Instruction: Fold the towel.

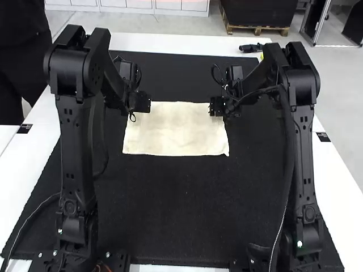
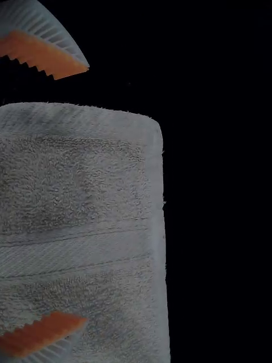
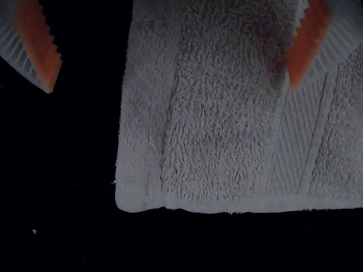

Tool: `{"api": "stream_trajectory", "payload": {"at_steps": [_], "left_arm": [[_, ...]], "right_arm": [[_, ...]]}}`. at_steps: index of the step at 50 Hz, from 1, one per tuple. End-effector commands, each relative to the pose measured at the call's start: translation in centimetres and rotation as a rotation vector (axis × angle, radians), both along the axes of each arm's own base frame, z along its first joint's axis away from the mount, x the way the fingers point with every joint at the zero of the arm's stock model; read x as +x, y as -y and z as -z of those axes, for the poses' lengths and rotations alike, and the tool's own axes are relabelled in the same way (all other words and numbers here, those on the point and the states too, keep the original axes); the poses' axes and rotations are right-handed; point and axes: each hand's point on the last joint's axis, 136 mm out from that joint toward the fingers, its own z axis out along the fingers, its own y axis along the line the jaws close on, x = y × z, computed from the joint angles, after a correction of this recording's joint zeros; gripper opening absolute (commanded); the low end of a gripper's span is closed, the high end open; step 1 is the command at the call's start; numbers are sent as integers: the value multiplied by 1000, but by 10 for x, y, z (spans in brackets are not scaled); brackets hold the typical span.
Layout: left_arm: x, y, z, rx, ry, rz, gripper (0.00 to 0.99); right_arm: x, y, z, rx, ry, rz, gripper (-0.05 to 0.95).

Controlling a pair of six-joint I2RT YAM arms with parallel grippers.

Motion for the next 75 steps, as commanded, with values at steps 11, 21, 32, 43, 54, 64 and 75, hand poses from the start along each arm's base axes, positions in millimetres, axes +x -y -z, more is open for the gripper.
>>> {"api": "stream_trajectory", "payload": {"at_steps": [11, 21, 32, 43, 54, 64, 75], "left_arm": [[5, -38, 11, -21, -17, -85, 967], [-1, -39, 29, -13, -66, -83, 967], [3, -39, 37, -9, -74, -80, 967], [12, -37, 39, -8, -76, -76, 967], [13, -17, 44, -7, -88, -40, 967], [10, -9, 48, -9, -109, -28, 954], [5, -10, 53, -19, -133, -39, 859]], "right_arm": [[2, 20, 0, -64, 8, 48, 920], [2, 22, -1, -84, 14, 52, 920], [-1, 19, 1, -113, 14, 50, 920], [-1, 19, 3, -119, 17, 48, 920], [-2, 19, 5, -122, 23, 43, 920], [-3, 17, 5, -193, 51, 36, 907], [-3, 14, 4, -191, 59, 31, 907]]}}
